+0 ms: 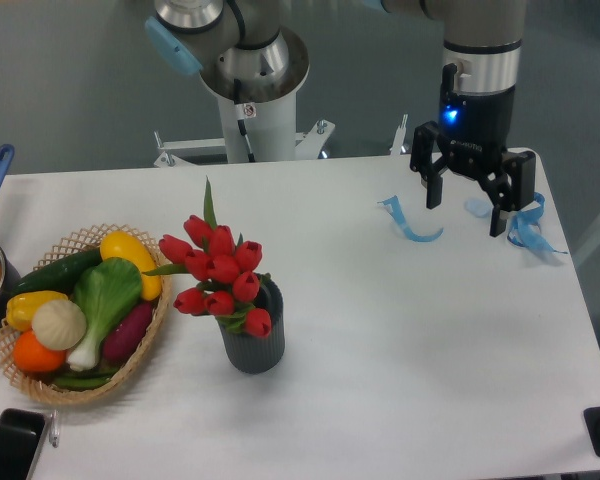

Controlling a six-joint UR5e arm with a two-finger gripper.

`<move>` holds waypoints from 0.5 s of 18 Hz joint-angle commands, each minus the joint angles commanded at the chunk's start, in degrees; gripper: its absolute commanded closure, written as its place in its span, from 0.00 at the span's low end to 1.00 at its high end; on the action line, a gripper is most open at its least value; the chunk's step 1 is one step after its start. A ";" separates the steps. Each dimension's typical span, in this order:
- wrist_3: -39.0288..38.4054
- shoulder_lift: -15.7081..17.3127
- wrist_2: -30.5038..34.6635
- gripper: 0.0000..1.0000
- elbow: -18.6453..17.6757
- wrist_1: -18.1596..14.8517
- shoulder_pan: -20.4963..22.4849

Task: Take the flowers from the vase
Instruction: 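Open the gripper and lift it away from the blue ribbons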

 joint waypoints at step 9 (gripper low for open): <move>-2.89 0.44 -0.88 0.00 -2.36 0.61 0.00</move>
